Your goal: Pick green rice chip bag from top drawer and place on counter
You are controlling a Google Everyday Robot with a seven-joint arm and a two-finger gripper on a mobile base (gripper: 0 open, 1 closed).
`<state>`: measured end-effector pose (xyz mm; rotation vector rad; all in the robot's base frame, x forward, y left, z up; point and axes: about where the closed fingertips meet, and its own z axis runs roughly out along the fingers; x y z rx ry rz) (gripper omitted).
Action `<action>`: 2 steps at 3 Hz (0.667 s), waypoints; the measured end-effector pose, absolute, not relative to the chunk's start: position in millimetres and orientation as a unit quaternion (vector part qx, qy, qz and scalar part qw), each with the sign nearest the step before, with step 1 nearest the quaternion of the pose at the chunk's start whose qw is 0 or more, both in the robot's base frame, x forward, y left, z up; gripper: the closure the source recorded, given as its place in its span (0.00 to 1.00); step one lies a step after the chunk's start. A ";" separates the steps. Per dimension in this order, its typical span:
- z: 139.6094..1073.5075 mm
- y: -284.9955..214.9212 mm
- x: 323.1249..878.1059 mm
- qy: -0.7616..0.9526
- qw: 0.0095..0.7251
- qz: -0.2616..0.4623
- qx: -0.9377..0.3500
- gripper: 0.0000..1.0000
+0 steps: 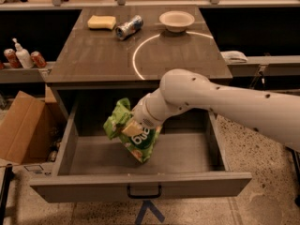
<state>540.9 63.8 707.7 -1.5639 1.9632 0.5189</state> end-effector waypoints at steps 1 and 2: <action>756.1 14.2 542.3 0.732 0.330 0.181 -0.568 1.00; 802.6 -31.9 541.3 0.737 0.365 0.154 -0.548 1.00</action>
Offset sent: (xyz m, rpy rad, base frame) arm 0.0000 -0.1481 0.1494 0.0661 -0.2291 -0.1809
